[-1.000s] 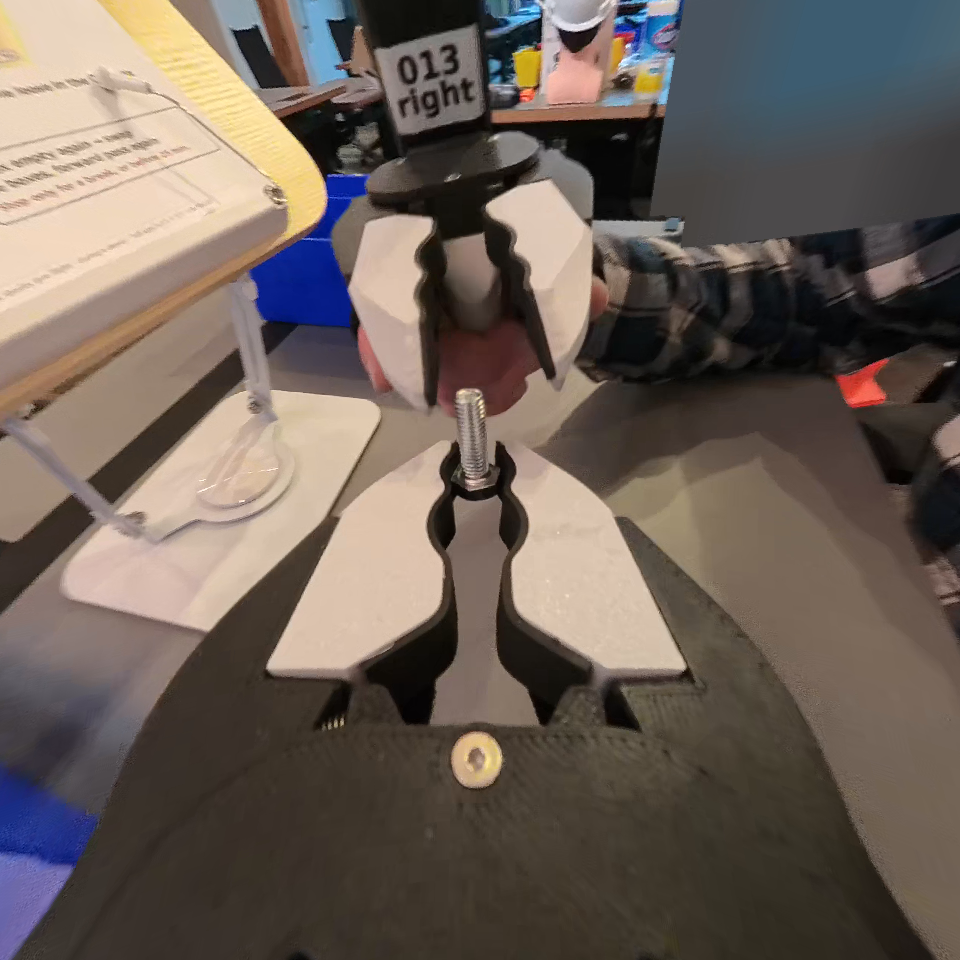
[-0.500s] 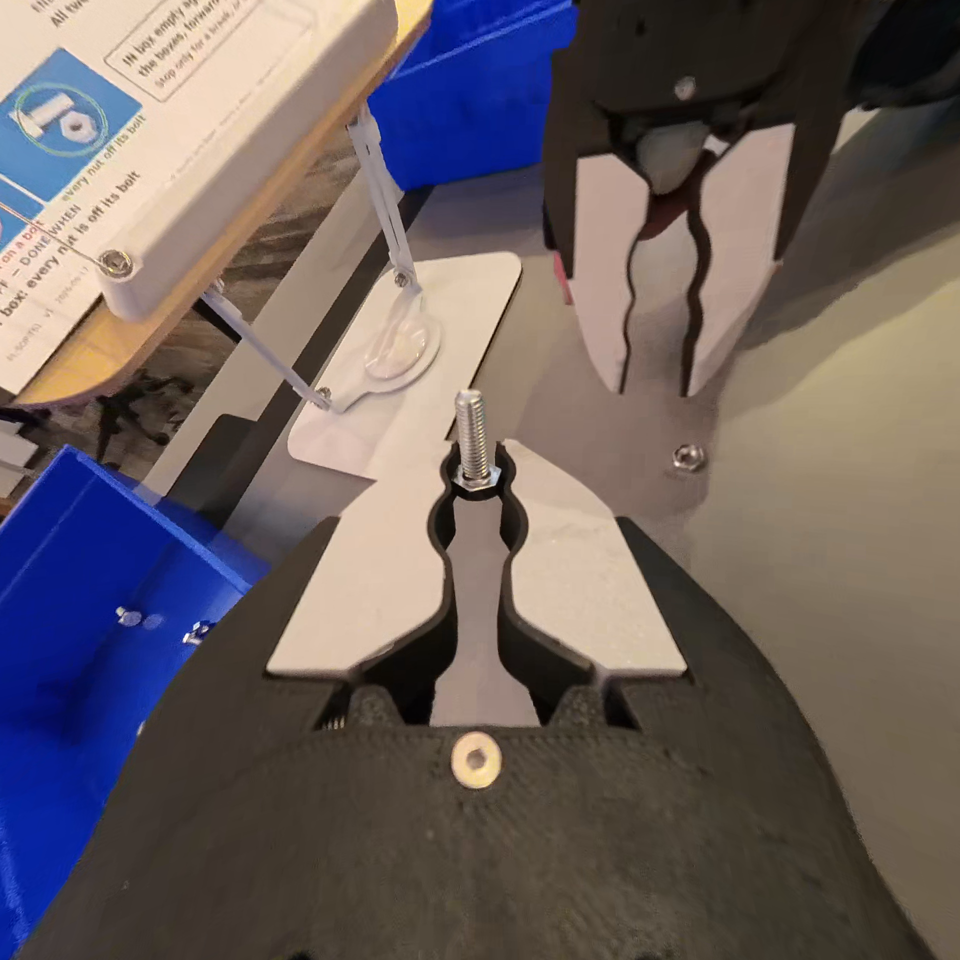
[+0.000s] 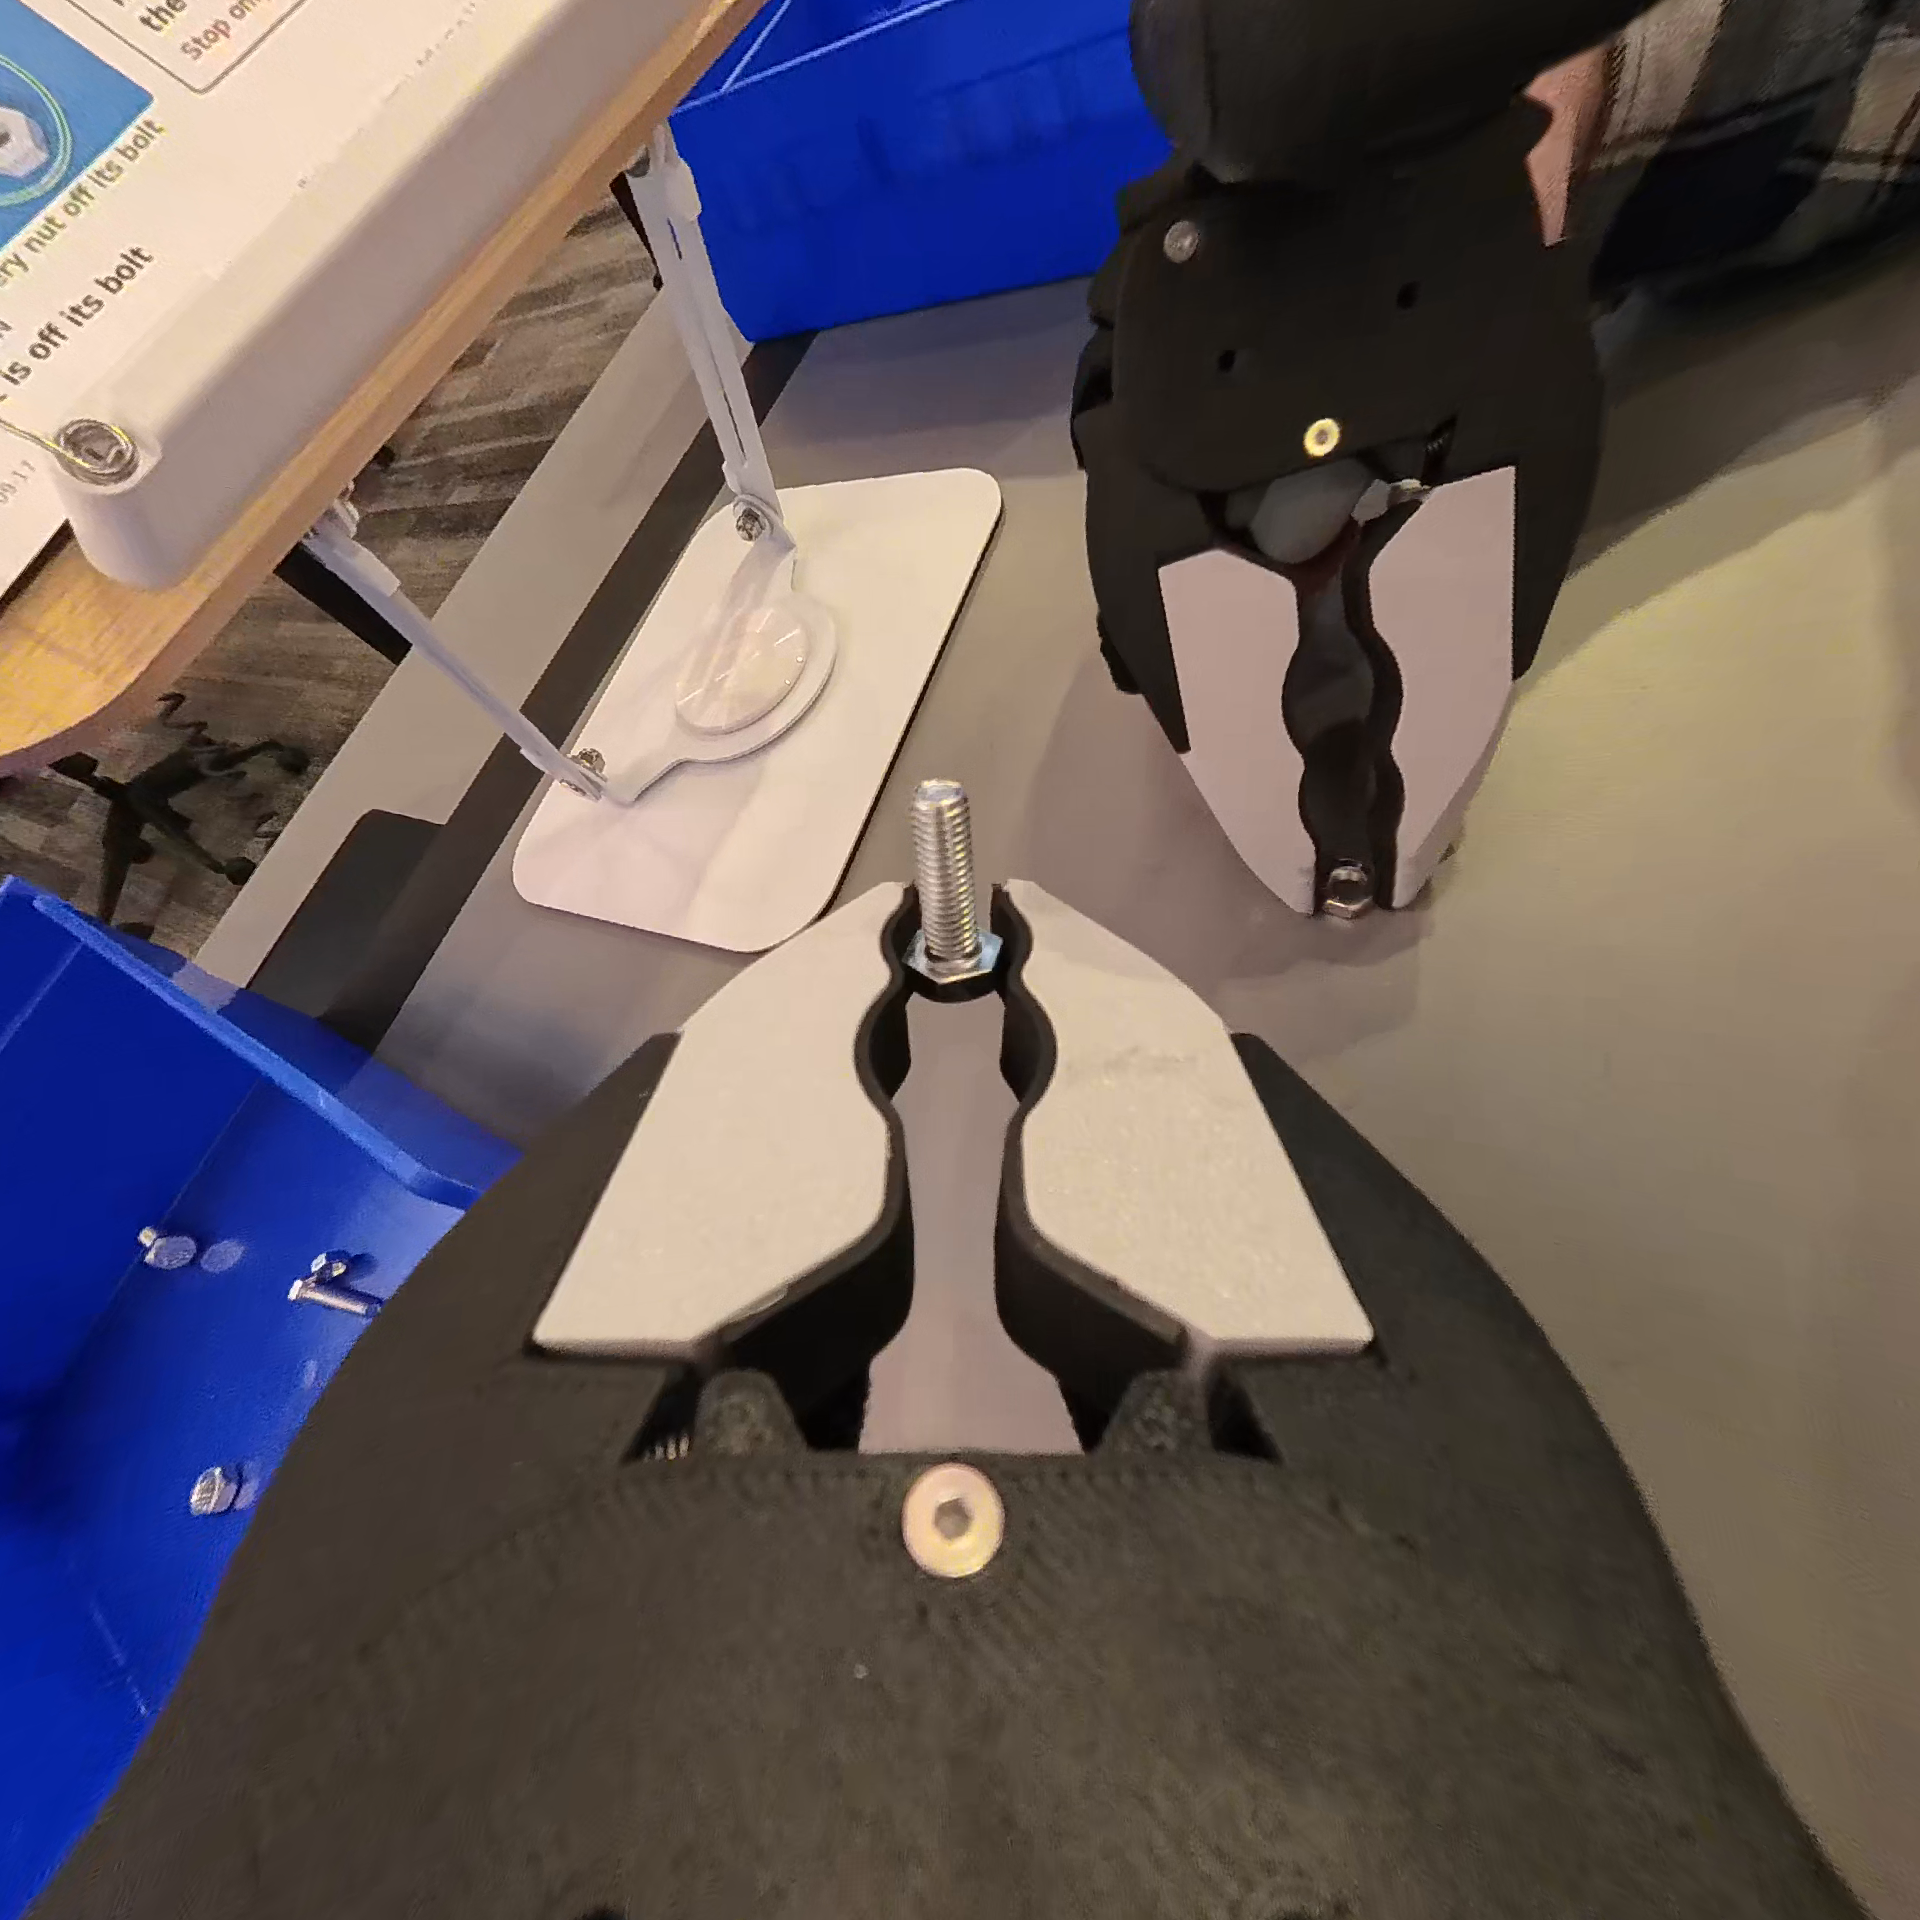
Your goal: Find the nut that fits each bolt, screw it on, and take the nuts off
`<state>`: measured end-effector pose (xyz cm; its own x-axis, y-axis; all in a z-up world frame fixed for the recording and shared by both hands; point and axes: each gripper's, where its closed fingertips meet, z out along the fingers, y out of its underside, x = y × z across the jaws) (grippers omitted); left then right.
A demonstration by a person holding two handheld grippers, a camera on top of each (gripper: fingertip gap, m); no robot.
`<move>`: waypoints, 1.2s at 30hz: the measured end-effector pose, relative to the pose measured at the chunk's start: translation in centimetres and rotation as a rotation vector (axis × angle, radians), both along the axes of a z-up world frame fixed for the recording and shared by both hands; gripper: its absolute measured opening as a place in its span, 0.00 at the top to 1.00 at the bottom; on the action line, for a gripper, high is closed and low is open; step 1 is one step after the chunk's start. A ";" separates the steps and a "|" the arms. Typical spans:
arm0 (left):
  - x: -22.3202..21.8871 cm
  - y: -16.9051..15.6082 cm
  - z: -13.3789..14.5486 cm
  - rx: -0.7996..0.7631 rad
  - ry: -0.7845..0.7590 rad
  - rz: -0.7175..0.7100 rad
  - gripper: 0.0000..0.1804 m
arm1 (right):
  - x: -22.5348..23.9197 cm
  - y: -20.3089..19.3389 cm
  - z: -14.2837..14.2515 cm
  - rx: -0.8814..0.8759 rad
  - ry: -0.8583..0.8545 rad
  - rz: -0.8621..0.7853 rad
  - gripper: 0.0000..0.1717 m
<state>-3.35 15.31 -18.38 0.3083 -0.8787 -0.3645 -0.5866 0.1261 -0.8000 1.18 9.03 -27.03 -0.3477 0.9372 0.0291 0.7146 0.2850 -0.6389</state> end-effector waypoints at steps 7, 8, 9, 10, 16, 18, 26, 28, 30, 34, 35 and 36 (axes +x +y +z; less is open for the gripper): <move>0.3 -0.2 -0.2 -0.010 -0.004 -0.012 0.93 | 0.1 0.0 0.0 -0.020 -0.007 -0.014 0.81; 0.3 -0.2 -0.1 -0.010 -0.005 -0.011 0.93 | 0.2 -0.1 0.0 -0.024 -0.008 -0.008 0.85; 0.3 -0.2 -0.1 -0.009 -0.004 -0.011 0.93 | 0.2 -0.1 0.0 -0.023 -0.008 -0.003 0.88; 0.3 -0.2 -0.1 -0.011 -0.006 -0.012 0.93 | 0.2 -0.1 0.0 -0.020 -0.006 -0.002 0.91; 0.3 -0.1 -0.1 -0.007 -0.014 -0.009 0.93 | -0.2 0.1 1.4 -0.038 0.057 -0.009 0.92; 0.5 -0.3 0.2 -0.004 -0.024 -0.017 0.93 | -0.7 0.6 4.2 -0.051 0.154 -0.026 0.92; 1.0 -0.9 0.8 -0.006 -0.065 -0.050 0.93 | -3.1 2.6 15.7 0.119 0.490 -0.043 0.92; 1.0 -0.9 1.0 0.003 -0.062 -0.048 0.93 | -3.7 2.8 15.8 0.165 0.474 -0.027 0.92; 0.9 -0.9 1.1 0.015 -0.059 -0.043 0.93 | -4.2 2.8 15.6 0.174 0.462 -0.011 0.92; 1.2 -1.2 1.5 0.032 -0.060 -0.052 0.93 | -4.9 2.7 14.7 0.157 0.457 -0.002 0.92; 1.1 -1.2 1.5 0.038 -0.057 -0.050 0.93 | -5.0 2.7 14.5 0.155 0.454 -0.001 0.92; 1.1 -1.2 1.4 0.043 -0.049 -0.048 0.93 | -5.0 2.8 14.4 0.159 0.454 -0.005 0.92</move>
<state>-2.26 14.13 -17.00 0.2851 -0.8765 -0.3879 -0.5390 0.1880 -0.8210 -3.85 11.83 -12.59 -0.2626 0.9103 0.3199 0.3750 0.4018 -0.8355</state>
